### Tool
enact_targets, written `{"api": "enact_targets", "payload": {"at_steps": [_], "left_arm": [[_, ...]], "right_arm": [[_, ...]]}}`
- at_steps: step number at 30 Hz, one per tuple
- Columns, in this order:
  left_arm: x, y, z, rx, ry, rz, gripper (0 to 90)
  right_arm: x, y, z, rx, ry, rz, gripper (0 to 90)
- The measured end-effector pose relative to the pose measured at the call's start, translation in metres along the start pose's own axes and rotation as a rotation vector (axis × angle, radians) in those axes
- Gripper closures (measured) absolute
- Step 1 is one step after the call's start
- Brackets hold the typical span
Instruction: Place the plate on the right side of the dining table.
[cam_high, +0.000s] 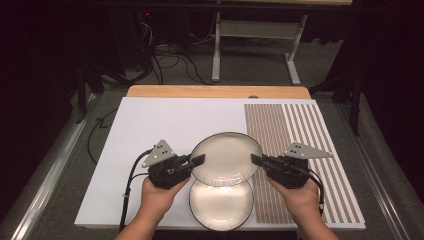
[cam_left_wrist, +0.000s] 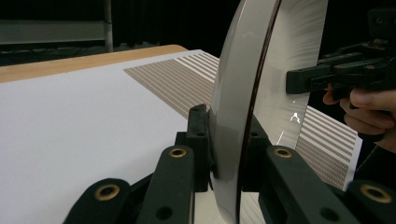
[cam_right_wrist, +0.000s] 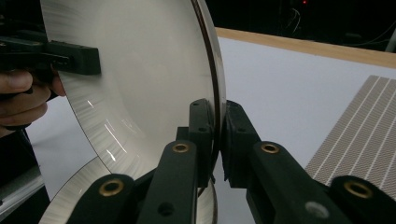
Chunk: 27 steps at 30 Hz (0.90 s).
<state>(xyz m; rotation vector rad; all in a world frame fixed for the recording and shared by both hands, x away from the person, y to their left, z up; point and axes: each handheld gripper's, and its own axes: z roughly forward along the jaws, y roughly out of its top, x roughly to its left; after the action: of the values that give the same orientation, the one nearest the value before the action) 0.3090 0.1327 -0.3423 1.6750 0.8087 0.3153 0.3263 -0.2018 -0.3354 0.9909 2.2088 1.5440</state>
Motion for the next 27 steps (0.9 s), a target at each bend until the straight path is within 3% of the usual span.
{"api": "enact_targets", "payload": {"at_steps": [10,27], "left_arm": [[-0.007,0.014,0.027,0.027,-0.009,0.017,78.8],[-0.020,0.024,0.078,0.097,-0.029,0.015,78.1]], "right_arm": [[-0.016,0.004,-0.016,-0.017,-0.055,0.013,85.2],[-0.050,-0.008,-0.041,-0.029,-0.119,0.056,85.1]]}}
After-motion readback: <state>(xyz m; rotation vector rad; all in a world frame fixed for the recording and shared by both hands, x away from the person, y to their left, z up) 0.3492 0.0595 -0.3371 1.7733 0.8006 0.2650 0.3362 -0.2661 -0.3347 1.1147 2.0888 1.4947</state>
